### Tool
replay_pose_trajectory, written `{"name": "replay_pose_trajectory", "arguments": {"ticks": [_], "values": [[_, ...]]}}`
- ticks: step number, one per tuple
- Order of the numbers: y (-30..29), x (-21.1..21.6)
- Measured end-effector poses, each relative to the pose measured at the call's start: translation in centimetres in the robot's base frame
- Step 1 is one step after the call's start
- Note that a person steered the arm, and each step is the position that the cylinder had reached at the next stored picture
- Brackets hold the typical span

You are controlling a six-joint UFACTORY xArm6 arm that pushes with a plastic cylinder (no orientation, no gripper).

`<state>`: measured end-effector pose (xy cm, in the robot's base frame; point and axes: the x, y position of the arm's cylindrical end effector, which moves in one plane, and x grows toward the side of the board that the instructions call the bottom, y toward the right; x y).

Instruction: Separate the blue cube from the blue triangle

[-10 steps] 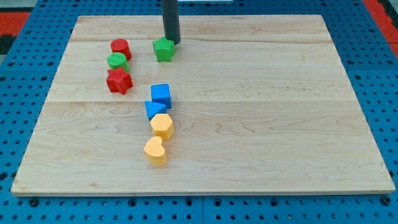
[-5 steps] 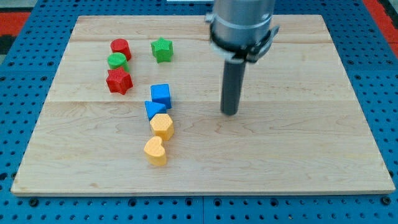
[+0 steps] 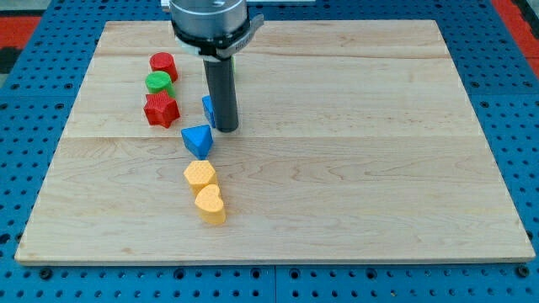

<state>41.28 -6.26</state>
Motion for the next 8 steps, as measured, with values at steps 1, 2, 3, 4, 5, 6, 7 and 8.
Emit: {"name": "replay_pose_trajectory", "arguments": {"ticks": [1, 2, 3, 4, 5, 6, 7, 8], "values": [[0.0, 1.2], [-2.5, 4.4], [-3.0, 3.6], [-3.0, 2.3], [-3.8, 1.0], [-5.0, 0.5], [-4.5, -1.0], [-4.0, -2.3]]}}
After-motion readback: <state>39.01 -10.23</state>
